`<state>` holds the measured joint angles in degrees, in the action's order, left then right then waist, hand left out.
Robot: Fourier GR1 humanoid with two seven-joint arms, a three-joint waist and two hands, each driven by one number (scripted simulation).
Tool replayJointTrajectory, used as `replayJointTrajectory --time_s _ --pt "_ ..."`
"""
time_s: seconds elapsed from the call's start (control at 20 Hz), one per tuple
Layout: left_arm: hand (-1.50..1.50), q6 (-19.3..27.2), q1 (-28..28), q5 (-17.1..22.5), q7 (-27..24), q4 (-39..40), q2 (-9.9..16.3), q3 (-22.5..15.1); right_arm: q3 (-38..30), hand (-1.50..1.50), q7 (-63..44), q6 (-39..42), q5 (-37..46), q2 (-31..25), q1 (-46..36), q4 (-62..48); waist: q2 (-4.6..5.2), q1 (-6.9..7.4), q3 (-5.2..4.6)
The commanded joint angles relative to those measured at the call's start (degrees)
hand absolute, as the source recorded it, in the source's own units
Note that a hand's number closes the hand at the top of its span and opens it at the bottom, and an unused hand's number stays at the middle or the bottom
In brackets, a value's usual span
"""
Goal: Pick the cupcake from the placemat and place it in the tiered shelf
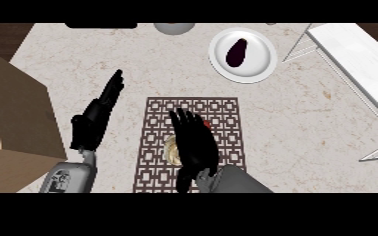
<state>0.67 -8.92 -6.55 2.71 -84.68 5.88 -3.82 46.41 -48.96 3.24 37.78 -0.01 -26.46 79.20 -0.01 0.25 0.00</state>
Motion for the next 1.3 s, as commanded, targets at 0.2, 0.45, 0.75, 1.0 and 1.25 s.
replayJointTrajectory --time_s 0.2,0.45,0.75,1.0,1.25 --pt "0.00 -0.55 -1.99 -1.11 0.74 1.36 -0.41 1.19 2.11 -1.50 0.66 -1.97 -2.65 0.01 -3.38 -4.70 0.03 0.06 0.00" --pt "0.00 -3.64 -3.28 1.59 -0.52 3.17 1.91 4.20 2.53 1.50 6.34 0.16 0.38 0.01 -2.93 -9.35 0.09 -0.03 -0.01" --pt "0.00 -0.85 -3.15 -1.59 -1.43 4.28 -1.10 2.21 7.89 1.50 3.51 -5.57 0.54 0.00 -3.94 -7.70 0.05 0.17 0.00" --pt "0.00 -1.47 0.91 -0.65 -0.52 -0.75 -0.76 2.16 -4.36 1.50 2.86 -8.41 3.79 -1.35 -2.99 -10.07 0.03 0.07 0.01" --pt "0.00 -0.61 -1.00 -0.68 0.55 -0.12 0.08 3.74 -24.88 1.50 -18.41 -19.18 5.75 -4.86 -7.22 -15.87 0.43 -4.04 -0.10"
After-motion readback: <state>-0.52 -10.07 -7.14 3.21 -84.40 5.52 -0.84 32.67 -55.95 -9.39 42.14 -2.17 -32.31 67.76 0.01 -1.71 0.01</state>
